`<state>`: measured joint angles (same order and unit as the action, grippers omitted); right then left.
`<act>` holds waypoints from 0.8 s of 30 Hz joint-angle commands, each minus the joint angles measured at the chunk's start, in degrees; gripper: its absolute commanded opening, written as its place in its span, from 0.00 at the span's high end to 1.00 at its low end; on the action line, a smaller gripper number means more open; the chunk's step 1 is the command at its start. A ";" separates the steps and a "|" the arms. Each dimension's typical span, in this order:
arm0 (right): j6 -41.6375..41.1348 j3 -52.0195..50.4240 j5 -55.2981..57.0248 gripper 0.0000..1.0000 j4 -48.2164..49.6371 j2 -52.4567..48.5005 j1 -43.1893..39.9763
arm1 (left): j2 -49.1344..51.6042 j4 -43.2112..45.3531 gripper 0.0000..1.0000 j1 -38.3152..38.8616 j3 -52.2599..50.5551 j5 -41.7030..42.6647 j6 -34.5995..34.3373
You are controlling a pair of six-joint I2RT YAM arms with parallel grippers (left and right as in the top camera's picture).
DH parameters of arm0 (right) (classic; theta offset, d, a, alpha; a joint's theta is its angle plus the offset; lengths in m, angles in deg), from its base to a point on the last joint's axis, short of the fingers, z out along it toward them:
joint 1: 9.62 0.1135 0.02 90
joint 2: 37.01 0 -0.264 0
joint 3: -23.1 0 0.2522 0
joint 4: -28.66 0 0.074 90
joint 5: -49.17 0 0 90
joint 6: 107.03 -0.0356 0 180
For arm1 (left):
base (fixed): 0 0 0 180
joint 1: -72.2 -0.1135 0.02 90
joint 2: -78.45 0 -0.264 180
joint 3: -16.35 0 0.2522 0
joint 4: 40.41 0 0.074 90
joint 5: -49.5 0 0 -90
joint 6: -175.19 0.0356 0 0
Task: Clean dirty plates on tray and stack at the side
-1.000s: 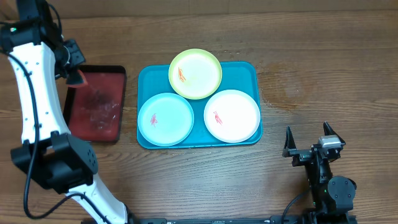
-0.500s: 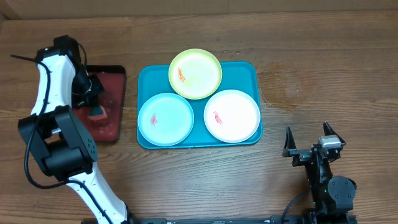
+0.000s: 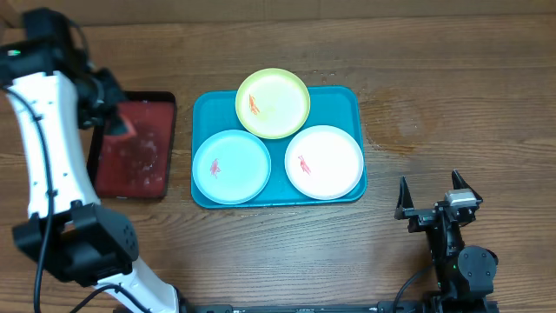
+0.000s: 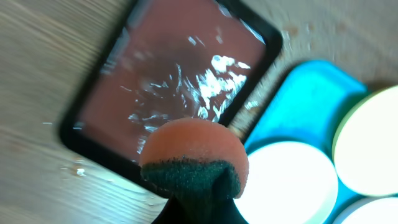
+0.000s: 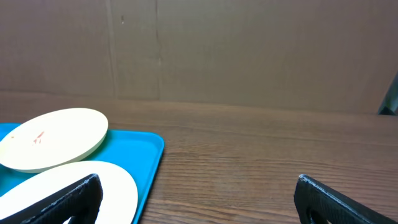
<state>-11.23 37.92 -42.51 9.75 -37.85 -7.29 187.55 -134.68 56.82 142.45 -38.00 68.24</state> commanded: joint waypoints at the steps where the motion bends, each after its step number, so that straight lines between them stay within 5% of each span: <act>1: 0.04 -0.59 0.15 0.00 0.37 0.57 -0.15 | 3.23 1.62 0.96 3.91 -7.87 4.00 -1.36; 13: 0.04 -0.59 0.15 0.00 0.37 0.57 -0.15 | 4.15 6.60 0.96 18.43 -16.26 12.04 3.34; 24: 0.04 -0.59 0.15 0.00 0.37 0.57 -0.15 | 4.15 22.97 0.96 28.89 -30.73 4.48 -10.29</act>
<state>-11.21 37.92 -42.51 9.73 -37.85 -7.29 192.88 -113.94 85.19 115.00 -31.46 62.93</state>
